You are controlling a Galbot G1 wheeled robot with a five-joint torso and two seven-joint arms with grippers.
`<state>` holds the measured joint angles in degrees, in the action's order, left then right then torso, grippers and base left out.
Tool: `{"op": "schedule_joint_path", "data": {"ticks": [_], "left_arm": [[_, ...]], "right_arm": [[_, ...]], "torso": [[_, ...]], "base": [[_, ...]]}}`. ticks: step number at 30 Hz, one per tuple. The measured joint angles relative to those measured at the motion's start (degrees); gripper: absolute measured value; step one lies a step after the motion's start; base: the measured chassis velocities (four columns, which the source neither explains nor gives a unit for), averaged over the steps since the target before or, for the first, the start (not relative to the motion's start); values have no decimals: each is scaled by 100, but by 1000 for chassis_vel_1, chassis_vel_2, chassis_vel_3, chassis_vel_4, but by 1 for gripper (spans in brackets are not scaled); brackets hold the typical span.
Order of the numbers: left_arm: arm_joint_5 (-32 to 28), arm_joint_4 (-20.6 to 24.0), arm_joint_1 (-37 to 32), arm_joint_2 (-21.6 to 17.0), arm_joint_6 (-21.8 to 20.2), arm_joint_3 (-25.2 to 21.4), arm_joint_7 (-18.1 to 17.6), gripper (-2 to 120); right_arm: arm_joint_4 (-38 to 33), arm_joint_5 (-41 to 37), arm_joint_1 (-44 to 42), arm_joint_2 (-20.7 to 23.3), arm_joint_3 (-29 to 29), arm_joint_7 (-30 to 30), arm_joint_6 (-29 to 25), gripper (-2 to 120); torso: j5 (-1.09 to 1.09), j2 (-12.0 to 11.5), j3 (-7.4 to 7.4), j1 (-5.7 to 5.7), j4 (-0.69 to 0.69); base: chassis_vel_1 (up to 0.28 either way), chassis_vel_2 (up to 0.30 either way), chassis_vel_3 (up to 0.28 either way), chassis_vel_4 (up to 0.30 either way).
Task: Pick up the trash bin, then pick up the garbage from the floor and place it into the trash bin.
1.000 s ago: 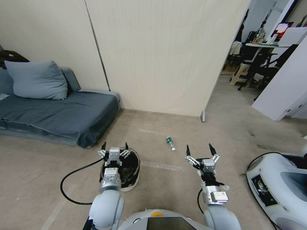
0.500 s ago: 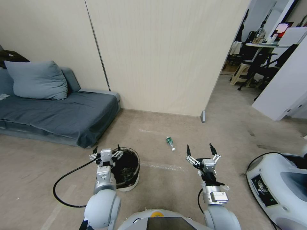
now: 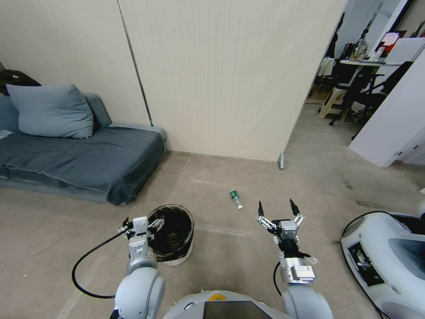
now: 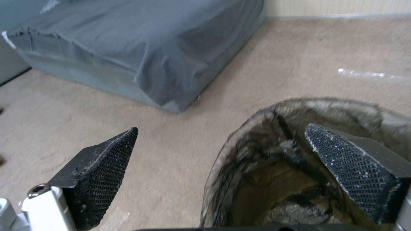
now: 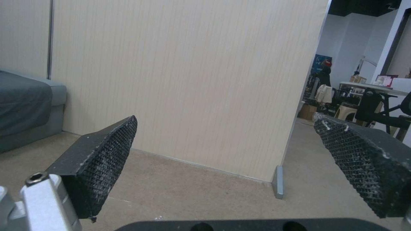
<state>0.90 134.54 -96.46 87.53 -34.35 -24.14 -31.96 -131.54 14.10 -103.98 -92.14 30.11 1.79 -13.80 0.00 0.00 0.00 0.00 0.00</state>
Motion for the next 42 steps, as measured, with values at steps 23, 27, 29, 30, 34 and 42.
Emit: {"op": "schedule_joint_path", "data": {"ticks": [23,27,29,30,34,42], "left_arm": [[-367,-635,28,24,-33,31,-512,100],[-381,-748,56,31,-37,38,-558,100],[-383,-804,68,35,-34,37,-573,100],[-388,-840,74,37,-32,37,-579,100],[-486,-1009,97,50,-25,32,-582,100],[-853,-1144,111,79,-118,46,-567,87]], "right_arm": [[93,-12,57,0,-15,33,-18,100],[93,-12,57,0,-15,33,-18,100],[93,-12,57,0,-15,33,-18,100],[93,-12,57,0,-15,33,-18,100],[93,-12,57,0,-15,33,-20,100],[93,-12,55,0,-15,34,-22,100]], "torso": [[0,0,0,0,0],[0,0,0,0,0],[0,0,0,0,0],[0,0,0,0,0],[0,0,0,0,0],[0,0,0,0,0]], "base": [[0,0,0,0],[0,0,0,0],[0,0,0,0],[0,0,0,0],[0,0,0,0],[0,0,0,0]]}}
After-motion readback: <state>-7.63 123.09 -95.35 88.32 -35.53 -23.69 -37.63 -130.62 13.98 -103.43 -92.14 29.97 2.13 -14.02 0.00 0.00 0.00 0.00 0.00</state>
